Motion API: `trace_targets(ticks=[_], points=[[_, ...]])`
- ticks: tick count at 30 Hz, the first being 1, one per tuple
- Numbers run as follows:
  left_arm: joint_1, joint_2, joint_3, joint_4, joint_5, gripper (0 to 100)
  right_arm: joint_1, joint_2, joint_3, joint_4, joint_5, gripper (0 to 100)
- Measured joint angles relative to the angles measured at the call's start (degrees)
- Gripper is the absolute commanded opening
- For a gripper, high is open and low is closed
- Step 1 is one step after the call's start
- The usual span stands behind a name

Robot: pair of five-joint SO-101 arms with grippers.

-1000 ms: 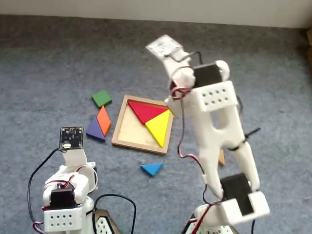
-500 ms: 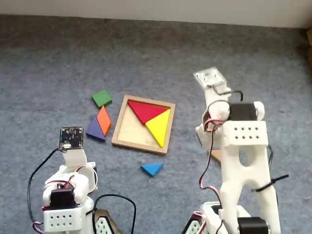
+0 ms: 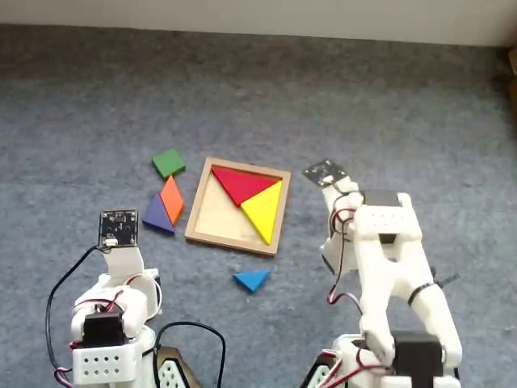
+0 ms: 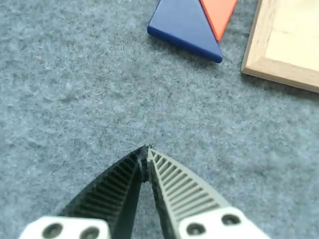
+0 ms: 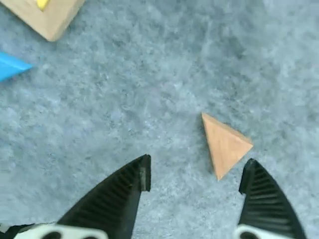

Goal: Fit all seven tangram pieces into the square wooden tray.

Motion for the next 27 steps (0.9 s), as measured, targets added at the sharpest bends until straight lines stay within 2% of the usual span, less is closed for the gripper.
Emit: trace_targets(ticks=[8, 27], points=[[0.0, 0.0, 0.0, 0.0, 0.0, 1, 4.7, 12.0, -0.4, -6.9, 5.9, 21.9], [0.0, 0.0, 0.0, 0.0, 0.0, 1, 5.3, 14.1, -3.3, -9.0, 6.1, 3.3]])
